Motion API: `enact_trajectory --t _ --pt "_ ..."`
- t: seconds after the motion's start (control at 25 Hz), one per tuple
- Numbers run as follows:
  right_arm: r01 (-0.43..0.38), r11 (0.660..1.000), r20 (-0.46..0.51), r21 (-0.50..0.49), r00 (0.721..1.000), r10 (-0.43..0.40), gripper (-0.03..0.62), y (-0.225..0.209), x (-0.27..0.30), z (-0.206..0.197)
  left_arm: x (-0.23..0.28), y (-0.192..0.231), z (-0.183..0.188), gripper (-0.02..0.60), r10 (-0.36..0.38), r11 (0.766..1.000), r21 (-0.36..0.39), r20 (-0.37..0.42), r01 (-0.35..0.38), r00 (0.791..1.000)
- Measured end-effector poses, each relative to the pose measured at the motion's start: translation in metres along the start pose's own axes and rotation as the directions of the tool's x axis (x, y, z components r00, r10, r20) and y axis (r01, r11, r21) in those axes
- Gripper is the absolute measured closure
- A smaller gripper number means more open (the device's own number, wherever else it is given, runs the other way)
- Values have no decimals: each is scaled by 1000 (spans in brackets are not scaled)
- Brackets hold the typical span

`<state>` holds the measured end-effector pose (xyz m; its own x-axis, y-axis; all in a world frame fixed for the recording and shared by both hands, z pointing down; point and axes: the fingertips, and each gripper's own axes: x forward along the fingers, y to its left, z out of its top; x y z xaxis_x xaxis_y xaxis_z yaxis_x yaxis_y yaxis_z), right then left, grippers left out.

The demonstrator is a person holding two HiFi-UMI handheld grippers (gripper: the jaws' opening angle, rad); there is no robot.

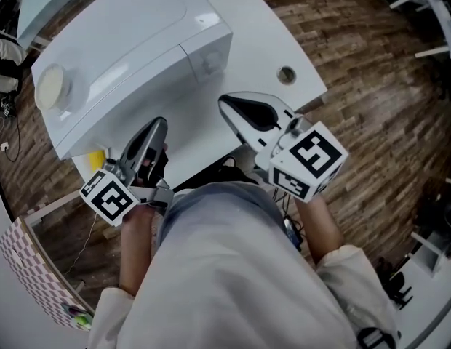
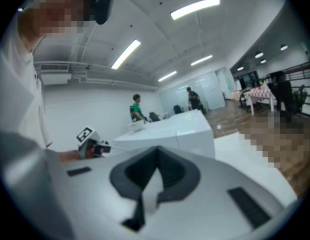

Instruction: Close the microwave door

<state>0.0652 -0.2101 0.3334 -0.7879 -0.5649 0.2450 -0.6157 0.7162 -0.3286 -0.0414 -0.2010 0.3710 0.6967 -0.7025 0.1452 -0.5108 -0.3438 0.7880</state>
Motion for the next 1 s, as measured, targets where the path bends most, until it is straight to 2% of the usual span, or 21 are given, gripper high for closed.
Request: enact_trajectory --t 0.6,1.0 --pt "-8 1000 10 5 1000 8 571 14 5 3 -5 -6 3 566 4 1000 10 0 -4 1000" --pt "42 999 -9 30 999 -42 571 5 -1 -4 -2 -6 6 566 -10 1000 23 -6 10 1000"
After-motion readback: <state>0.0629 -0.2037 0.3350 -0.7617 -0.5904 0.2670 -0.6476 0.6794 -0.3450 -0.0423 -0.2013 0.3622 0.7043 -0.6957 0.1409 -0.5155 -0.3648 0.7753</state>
